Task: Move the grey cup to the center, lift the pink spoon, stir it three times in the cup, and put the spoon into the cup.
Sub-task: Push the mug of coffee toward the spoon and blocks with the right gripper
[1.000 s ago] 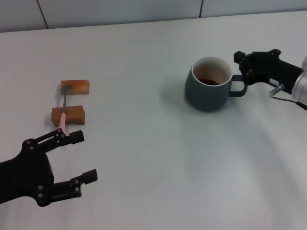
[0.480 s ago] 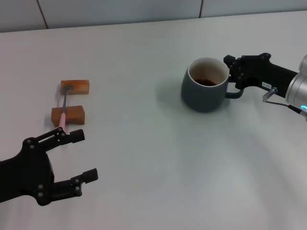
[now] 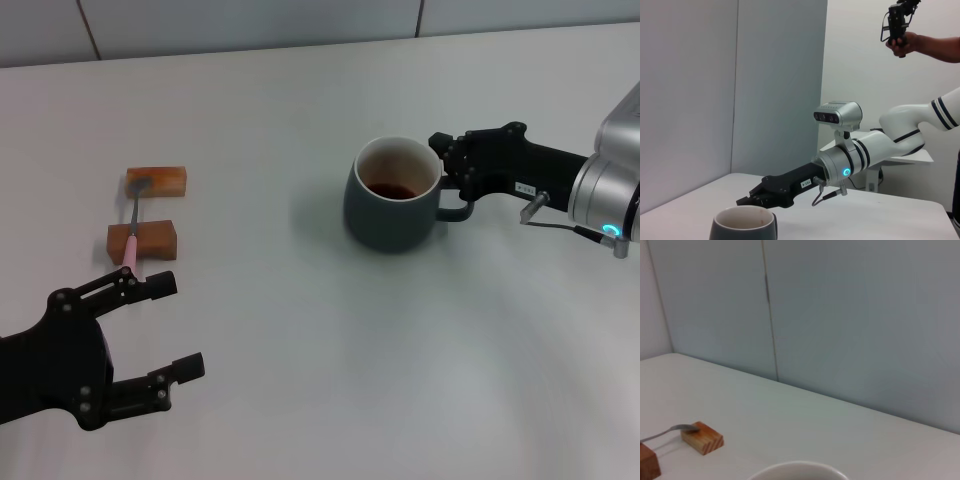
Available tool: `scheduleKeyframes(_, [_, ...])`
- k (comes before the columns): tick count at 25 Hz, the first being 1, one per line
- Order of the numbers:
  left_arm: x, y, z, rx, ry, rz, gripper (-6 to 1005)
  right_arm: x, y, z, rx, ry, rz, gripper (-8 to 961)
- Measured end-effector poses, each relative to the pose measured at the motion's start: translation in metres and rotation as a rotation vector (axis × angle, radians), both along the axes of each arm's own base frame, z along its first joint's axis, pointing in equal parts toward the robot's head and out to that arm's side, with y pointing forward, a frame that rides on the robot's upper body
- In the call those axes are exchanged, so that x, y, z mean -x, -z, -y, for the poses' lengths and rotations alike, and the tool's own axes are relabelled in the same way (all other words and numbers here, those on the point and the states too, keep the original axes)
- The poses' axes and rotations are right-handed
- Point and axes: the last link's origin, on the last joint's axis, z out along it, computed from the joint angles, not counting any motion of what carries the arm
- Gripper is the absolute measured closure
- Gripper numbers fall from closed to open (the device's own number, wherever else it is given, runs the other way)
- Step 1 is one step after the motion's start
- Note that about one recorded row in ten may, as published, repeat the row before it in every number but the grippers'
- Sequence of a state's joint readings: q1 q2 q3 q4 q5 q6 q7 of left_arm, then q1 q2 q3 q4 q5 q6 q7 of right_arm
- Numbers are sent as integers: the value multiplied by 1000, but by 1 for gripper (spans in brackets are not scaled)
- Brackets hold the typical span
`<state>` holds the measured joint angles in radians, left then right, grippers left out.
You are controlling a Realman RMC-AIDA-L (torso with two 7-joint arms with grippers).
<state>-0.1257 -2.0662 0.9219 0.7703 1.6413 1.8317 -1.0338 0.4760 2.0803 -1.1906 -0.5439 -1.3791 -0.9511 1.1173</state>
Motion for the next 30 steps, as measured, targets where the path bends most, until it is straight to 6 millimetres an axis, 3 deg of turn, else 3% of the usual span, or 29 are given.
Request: scheduleKeyframes(30, [0, 0, 0, -4, 5, -3, 171, 51, 27, -2, 155, -99, -6, 955])
